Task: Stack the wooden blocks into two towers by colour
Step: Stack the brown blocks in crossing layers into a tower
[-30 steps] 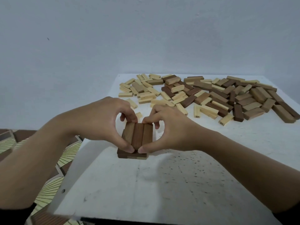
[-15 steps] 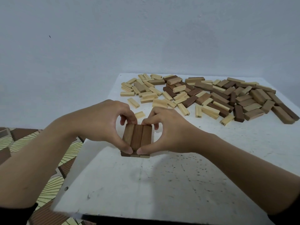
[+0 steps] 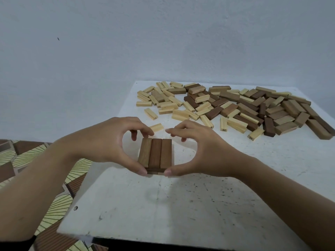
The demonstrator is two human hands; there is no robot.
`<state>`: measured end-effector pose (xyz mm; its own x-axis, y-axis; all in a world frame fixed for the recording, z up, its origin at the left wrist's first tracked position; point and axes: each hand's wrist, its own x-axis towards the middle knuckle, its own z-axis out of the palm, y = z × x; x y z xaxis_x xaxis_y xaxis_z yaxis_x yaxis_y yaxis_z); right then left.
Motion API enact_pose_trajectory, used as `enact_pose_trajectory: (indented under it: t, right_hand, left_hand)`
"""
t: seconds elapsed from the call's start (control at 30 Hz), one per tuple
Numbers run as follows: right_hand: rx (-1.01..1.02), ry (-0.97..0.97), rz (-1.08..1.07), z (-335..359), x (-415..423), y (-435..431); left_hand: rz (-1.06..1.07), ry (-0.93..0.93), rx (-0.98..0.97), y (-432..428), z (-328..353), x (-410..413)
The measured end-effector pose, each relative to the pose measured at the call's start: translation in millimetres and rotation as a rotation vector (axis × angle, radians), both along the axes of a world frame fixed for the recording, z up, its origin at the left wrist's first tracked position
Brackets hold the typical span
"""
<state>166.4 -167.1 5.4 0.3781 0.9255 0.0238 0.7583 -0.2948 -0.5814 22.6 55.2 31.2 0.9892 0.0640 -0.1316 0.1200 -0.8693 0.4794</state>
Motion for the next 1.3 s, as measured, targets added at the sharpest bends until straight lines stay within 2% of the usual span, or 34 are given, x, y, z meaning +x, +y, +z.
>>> enact_pose_trajectory:
  t: [0.3,1.3]
  right_hand:
    - [0.069,-0.025,-0.016,-8,-2,0]
    - [0.098,-0.047,-0.047,-19,-7,3]
  left_hand:
    - [0.044,-0.123,-0.068,-2,-13,-4]
    - [0.049,-0.081,-0.049,-6,-16,-1]
